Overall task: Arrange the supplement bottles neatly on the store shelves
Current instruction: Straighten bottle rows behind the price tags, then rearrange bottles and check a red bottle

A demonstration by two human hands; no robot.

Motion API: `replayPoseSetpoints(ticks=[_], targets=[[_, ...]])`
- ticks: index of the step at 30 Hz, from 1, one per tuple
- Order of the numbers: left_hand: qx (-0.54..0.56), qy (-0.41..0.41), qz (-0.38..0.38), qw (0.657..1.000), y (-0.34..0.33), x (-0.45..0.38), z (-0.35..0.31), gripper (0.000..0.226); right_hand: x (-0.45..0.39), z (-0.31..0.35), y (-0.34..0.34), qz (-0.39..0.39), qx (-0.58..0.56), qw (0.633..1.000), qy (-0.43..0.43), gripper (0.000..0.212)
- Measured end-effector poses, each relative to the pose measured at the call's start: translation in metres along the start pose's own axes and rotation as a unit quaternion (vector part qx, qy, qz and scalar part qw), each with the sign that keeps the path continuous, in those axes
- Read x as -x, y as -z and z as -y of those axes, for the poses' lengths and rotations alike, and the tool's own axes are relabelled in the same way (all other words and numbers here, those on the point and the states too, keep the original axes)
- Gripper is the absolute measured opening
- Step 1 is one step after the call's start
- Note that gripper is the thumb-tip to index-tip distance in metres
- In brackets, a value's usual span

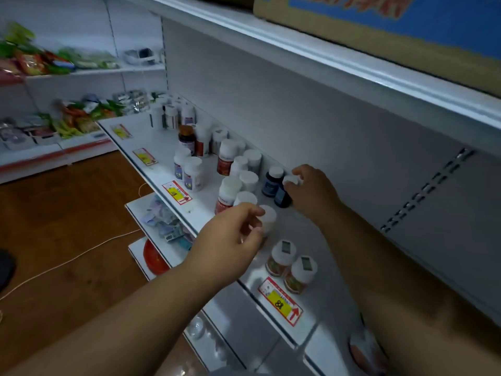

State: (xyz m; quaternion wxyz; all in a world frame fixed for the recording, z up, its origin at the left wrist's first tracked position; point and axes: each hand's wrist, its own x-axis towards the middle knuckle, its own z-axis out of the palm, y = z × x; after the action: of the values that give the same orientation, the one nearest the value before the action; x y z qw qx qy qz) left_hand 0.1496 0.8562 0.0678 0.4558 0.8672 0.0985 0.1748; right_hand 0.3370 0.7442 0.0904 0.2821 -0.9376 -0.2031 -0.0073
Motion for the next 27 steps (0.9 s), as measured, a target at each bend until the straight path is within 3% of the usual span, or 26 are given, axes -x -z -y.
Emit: replayPoseSetpoints(ticks=[5,14,17,23,25,27], targets=[[-0.016,-0.012,0.023,1.000,0.017,-0.038,0.028,0.025,-0.058,-0.019,-0.043,0.061,0.133,0.988,-0.049,0.039],[-0.018,-0.089,0.117,0.989,0.059,-0.125,0.066,0.027,-0.083,-0.017,-0.076,-0.033,0.185,0.979,-0.078,0.022],[0.002,-0.125,0.149,0.981,0.062,-0.143,0.079,0.028,-0.074,-0.010,-0.068,-0.065,0.128,0.984,-0.106,0.029],[0.041,-0.147,0.163,0.975,0.071,-0.162,0.085,0.042,-0.022,0.040,-0.027,-0.277,-0.058,0.954,-0.095,0.011],[0.090,-0.128,0.183,0.971,0.073,-0.164,0.077,0.041,-0.005,0.062,-0.018,-0.274,-0.130,0.948,-0.095,0.007],[0.122,-0.118,0.210,0.963,0.076,-0.163,0.070,0.034,0.010,0.081,-0.017,-0.224,-0.228,0.942,-0.099,0.005]])
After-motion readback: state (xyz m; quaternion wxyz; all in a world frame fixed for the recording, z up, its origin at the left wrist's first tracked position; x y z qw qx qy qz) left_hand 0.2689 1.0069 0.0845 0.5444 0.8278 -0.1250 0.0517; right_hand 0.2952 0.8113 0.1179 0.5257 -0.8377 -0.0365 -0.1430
